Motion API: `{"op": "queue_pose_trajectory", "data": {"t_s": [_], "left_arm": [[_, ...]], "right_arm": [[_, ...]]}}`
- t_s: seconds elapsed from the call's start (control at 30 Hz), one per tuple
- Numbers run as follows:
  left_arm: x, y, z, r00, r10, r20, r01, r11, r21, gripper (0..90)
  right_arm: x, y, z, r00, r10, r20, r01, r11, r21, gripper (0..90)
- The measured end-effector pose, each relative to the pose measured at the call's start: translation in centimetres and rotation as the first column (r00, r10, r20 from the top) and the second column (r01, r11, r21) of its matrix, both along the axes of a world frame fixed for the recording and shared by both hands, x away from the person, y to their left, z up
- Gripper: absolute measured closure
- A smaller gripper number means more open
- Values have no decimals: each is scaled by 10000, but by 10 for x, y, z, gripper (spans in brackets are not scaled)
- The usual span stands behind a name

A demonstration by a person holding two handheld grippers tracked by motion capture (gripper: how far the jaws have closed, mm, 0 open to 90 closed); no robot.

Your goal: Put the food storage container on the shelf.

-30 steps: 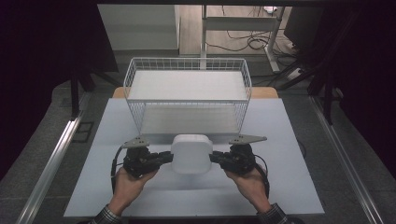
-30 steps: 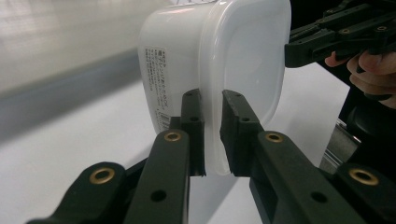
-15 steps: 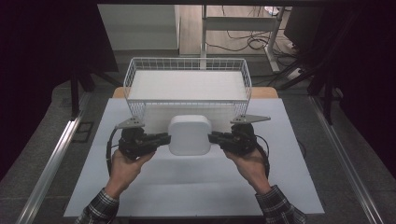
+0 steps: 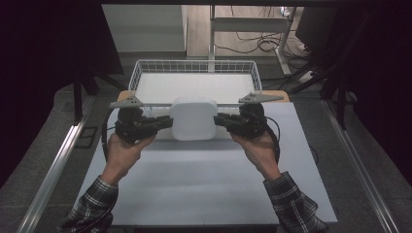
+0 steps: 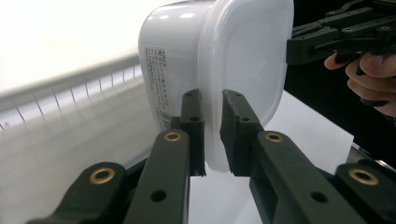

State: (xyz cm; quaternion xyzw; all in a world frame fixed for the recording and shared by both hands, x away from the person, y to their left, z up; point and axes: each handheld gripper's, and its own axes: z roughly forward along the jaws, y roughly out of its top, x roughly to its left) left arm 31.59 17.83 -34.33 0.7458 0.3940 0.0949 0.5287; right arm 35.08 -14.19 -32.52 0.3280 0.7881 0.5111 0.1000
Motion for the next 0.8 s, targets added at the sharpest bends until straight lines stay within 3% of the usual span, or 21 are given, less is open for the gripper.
{"op": "queue_pose_trajectory", "data": {"t_s": [0.43, 0.8], "left_arm": [[39, 7, 37, 9998, -10, 182, 12, 9999, -136, 805], [60, 4, 48, 9995, 330, 28, -330, 9992, 245, 803]], "right_arm": [[31, 7, 37, 9986, -257, 466, 249, 9995, 177, 790], [57, 10, 43, 9984, -464, 325, 459, 9988, 182, 788]]}}
